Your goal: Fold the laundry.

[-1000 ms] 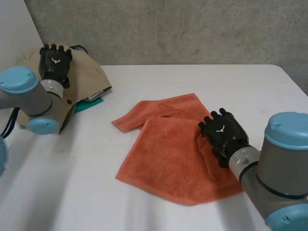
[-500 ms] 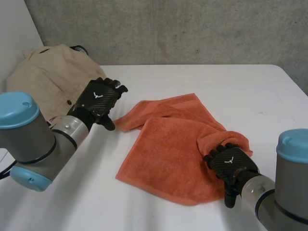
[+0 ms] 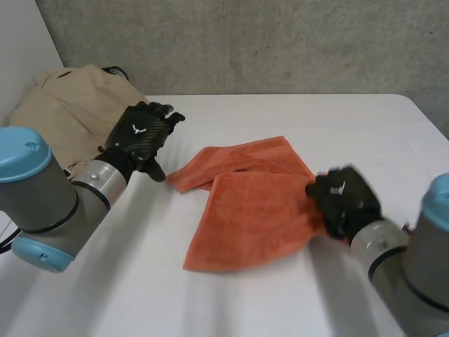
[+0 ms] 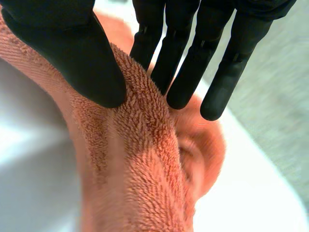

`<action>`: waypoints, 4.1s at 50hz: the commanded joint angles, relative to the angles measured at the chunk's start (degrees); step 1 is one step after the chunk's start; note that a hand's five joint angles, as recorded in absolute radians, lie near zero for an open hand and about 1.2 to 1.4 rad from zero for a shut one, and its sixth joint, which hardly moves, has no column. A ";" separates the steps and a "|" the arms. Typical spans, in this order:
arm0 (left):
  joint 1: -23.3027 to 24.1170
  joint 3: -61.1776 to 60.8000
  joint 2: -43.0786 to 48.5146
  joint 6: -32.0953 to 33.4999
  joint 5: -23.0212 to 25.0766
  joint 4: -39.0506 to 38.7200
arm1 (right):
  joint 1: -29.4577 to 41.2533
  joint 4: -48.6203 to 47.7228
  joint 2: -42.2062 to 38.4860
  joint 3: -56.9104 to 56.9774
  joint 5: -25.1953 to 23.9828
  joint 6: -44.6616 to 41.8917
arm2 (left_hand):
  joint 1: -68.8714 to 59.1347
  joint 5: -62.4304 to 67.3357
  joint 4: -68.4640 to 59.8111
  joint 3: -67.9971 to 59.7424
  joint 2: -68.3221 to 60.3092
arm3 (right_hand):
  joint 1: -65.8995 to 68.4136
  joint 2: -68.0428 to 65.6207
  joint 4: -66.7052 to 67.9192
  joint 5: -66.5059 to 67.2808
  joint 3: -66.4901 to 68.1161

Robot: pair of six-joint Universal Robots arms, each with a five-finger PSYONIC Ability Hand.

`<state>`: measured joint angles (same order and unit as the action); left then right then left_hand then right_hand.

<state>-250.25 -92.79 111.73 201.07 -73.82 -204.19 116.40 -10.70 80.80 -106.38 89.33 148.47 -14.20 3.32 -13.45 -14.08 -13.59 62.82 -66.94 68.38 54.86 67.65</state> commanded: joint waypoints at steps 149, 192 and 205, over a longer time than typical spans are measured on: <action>2.92 2.69 9.38 -13.95 -0.19 9.16 | -7.77 20.28 9.35 30.35 -8.38 12.71 | -0.06 0.93 -0.80 -0.17 -0.66 | 17.18 -13.06 11.62 15.14 12.35; -0.41 -0.11 -18.13 -13.69 -1.42 13.91 | -21.13 29.24 3.23 28.16 -11.81 -1.33 | -65.80 66.68 -66.55 -65.92 -66.41 | 17.18 -13.06 11.62 15.14 12.35; -0.15 12.40 8.82 -3.87 -2.91 14.44 | -15.24 26.18 -18.30 37.20 -1.45 -5.29 | -65.80 66.68 -66.55 -65.92 -66.41 | 17.18 -13.06 11.62 15.14 12.35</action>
<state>-250.57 -91.11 106.52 190.13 -75.19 -189.61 98.73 18.24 69.90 -75.28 82.13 143.69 -67.03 55.47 -68.62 -68.19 -68.57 63.20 -67.58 68.84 57.64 68.23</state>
